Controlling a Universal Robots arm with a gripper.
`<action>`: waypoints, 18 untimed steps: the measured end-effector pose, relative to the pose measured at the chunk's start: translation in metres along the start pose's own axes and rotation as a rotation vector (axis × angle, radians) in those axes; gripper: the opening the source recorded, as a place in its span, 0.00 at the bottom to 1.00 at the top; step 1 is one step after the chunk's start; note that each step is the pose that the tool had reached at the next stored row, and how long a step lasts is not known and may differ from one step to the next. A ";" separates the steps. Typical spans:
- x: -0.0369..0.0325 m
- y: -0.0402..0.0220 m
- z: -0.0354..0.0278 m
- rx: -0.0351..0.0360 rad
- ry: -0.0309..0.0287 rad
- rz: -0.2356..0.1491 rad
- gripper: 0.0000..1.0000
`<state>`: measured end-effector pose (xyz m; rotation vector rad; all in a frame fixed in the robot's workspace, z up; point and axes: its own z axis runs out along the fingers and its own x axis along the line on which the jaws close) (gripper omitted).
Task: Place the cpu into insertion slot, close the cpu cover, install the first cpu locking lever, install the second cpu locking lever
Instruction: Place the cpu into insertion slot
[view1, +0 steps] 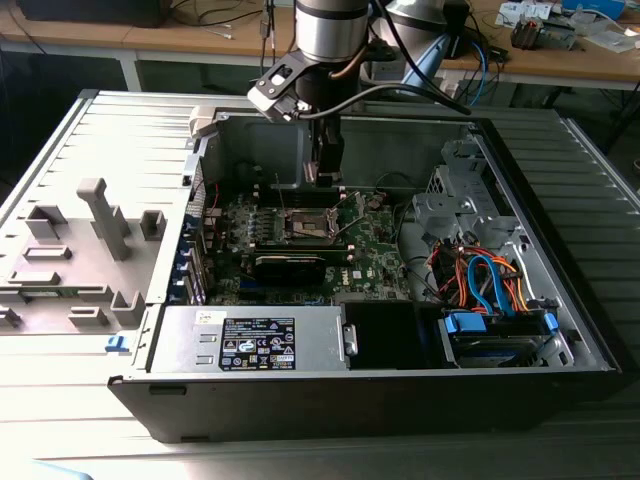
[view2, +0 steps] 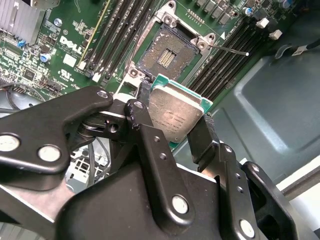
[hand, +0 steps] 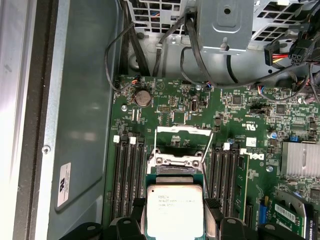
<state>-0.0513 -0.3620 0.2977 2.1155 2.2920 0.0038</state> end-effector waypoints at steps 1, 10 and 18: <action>0.0000 -0.0002 0.0000 0.0000 0.0000 0.000 0.55; 0.0002 -0.0018 0.0004 0.0000 0.0000 0.000 0.55; 0.0003 -0.0034 0.0008 0.0001 0.0000 0.000 0.55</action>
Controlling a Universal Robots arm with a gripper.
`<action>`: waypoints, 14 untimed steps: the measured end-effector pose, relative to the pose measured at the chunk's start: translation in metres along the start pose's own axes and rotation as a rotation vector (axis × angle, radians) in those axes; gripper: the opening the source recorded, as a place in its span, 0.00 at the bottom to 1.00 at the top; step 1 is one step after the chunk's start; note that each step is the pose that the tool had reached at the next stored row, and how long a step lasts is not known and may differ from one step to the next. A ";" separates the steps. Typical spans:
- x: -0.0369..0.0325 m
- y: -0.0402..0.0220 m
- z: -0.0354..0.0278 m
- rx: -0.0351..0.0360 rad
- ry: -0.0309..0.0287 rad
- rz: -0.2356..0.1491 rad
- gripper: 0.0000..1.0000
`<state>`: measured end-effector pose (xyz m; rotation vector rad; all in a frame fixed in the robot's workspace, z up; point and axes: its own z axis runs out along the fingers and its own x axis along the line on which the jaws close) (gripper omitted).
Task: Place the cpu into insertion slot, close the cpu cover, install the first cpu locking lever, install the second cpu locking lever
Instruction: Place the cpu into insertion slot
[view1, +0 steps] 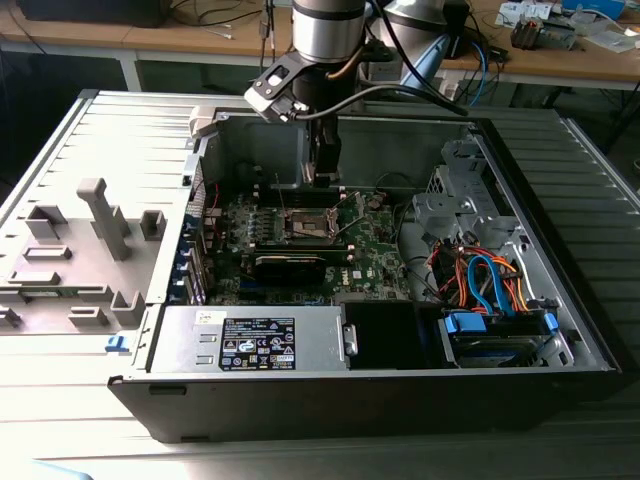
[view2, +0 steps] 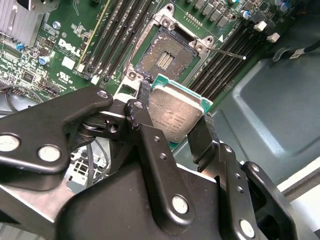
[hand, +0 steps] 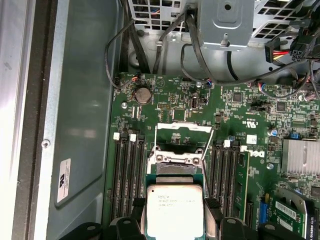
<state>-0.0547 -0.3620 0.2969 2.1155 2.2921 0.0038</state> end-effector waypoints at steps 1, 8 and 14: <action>0.0002 -0.0024 0.0008 0.0000 0.0000 0.000 0.55; 0.0007 -0.0051 0.0017 -0.0002 0.0003 0.001 0.55; 0.0013 -0.0052 0.0042 0.0001 -0.0003 0.002 0.55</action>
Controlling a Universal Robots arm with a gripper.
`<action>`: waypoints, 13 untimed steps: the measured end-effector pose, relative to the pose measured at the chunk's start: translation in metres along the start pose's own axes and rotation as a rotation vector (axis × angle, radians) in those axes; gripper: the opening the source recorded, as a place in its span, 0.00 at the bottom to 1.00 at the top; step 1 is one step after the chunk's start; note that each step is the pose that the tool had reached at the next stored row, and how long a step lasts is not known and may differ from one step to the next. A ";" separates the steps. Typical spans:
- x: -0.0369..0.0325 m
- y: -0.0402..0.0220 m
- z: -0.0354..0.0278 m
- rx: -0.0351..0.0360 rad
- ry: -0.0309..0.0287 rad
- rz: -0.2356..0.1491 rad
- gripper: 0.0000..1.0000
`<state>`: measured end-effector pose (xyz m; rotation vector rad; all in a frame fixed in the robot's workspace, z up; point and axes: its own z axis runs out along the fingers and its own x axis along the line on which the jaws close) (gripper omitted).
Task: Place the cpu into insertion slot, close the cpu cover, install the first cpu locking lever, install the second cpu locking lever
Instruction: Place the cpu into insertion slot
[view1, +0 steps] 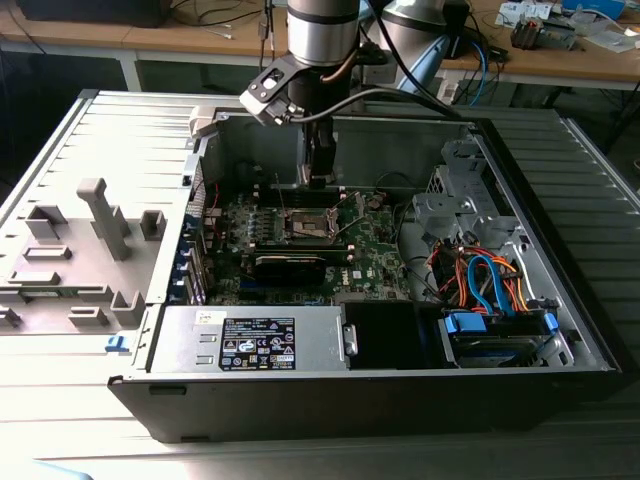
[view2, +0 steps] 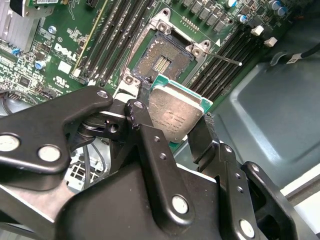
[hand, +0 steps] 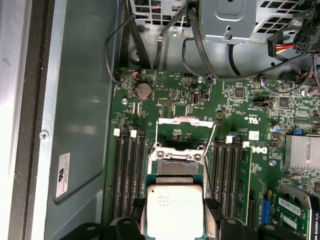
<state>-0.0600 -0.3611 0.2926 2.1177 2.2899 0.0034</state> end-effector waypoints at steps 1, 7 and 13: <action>0.0000 0.0000 0.0003 0.0000 0.0000 0.000 0.55; 0.0000 0.0000 0.0020 -0.0001 0.0001 0.000 0.55; 0.0001 -0.0001 0.0035 -0.0001 0.0001 0.000 0.55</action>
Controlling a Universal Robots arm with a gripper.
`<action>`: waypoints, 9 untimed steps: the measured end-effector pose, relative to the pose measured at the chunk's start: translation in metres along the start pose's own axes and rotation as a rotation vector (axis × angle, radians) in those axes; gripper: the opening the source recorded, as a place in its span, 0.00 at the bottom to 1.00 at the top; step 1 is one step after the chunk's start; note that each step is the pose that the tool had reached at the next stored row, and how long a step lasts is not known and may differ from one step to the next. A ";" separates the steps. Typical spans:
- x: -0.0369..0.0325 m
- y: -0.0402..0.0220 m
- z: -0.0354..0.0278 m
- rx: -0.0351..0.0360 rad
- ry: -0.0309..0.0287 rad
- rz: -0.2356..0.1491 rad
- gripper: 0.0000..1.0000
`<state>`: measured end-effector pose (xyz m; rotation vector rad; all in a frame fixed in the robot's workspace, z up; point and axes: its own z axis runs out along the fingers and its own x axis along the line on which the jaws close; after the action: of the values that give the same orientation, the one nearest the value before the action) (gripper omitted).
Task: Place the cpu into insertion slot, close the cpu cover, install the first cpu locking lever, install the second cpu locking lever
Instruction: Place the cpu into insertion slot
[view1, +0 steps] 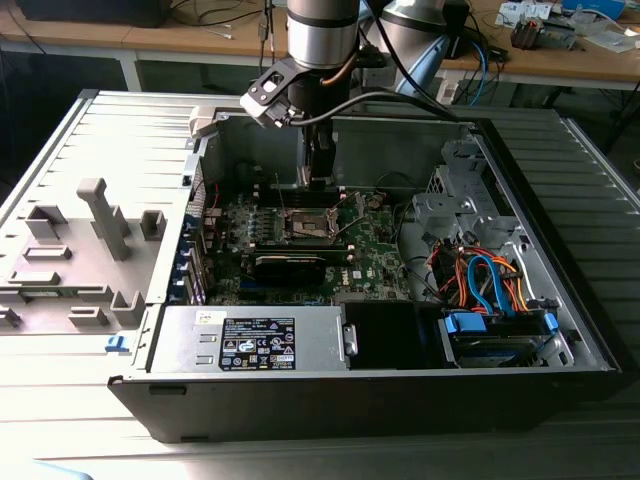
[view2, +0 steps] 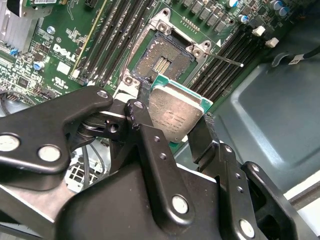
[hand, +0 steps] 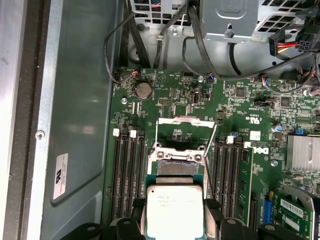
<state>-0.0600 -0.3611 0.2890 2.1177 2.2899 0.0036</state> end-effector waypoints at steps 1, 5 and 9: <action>0.0000 0.0000 0.0001 0.0001 -0.0001 0.000 0.55; 0.0000 0.0000 0.0007 0.0000 -0.0001 0.000 0.55; 0.0000 0.0000 0.0020 0.0000 -0.0002 0.000 0.55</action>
<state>-0.0600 -0.3611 0.2871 2.1176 2.2898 0.0034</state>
